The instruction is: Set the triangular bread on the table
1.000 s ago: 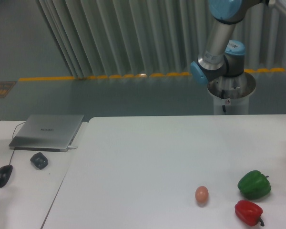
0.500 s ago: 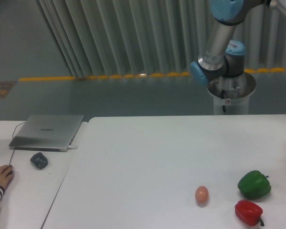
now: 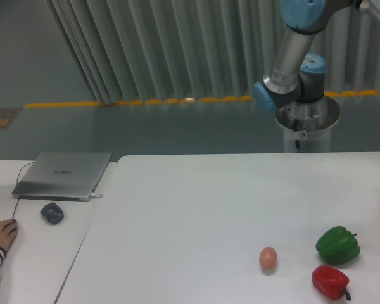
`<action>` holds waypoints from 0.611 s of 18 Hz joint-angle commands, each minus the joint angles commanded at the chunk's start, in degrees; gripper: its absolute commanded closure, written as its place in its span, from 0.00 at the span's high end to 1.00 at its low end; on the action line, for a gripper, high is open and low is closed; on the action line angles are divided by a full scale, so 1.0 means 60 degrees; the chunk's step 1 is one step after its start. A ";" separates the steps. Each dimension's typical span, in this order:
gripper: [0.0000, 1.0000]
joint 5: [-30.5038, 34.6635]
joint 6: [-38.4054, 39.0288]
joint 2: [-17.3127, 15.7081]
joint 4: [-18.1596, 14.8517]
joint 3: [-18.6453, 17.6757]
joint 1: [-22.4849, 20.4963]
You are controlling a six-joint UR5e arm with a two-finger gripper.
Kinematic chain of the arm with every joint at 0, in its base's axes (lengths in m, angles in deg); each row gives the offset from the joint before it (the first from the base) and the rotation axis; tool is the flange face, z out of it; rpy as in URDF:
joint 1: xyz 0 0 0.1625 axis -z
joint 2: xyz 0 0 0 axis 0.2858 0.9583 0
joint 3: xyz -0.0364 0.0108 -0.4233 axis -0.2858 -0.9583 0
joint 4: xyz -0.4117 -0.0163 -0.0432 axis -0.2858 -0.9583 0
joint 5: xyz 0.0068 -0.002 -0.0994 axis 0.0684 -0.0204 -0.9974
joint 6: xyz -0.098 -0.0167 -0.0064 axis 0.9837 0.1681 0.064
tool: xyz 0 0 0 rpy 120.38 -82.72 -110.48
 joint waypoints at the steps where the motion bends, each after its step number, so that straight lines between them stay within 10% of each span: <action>1: 0.88 -0.0015 0.0000 0.0029 0.0000 0.0000 0.0000; 4: 0.87 0.0000 0.0029 0.0044 0.0000 0.0029 0.0000; 11: 0.26 0.0132 0.0336 -0.0029 -0.0073 0.0117 0.0088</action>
